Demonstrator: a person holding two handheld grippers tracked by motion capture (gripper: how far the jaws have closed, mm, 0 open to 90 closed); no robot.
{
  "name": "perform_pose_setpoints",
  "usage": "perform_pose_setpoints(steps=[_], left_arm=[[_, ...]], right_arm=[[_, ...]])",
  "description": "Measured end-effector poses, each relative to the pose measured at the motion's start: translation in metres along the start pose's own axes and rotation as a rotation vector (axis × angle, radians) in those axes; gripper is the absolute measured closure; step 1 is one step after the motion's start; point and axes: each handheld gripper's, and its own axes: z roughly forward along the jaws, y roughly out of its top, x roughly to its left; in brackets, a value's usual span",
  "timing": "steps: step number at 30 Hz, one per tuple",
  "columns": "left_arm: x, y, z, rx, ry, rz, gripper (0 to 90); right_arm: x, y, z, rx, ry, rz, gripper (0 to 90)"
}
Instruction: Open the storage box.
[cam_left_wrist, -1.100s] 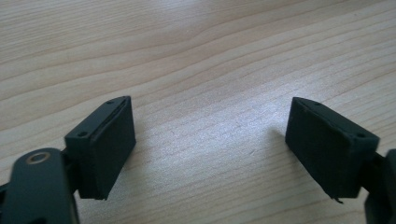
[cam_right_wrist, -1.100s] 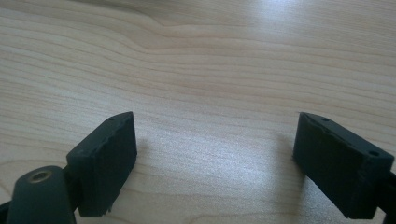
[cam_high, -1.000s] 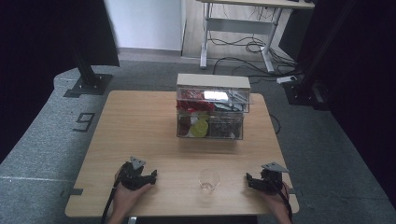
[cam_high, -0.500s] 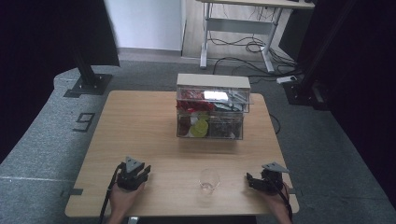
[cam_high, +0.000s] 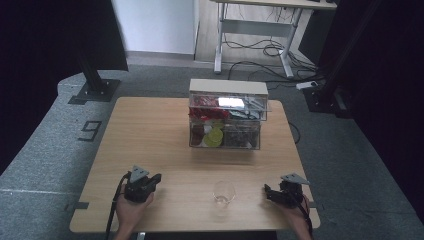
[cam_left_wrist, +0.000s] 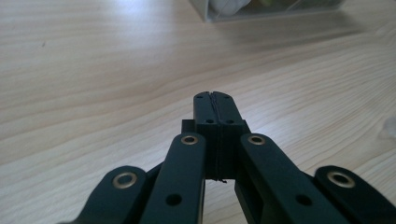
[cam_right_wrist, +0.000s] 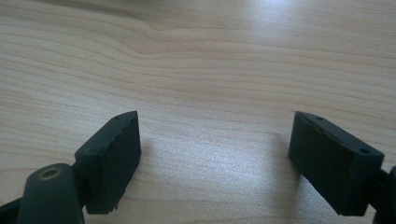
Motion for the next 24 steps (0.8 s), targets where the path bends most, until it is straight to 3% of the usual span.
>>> perform_pose_setpoints(steps=[7, 24], left_arm=[[-0.009, 0.006, 0.01, 0.011, -0.046, -0.001, 90.0], [-0.028, 0.021, 0.038, 0.039, -0.087, 0.023, 90.0]], right_arm=[[0.0, 0.0, 0.0, -0.001, 0.0, 0.0, 16.9], [0.001, -0.001, -0.001, -0.002, -0.009, 0.008, 17.8]])
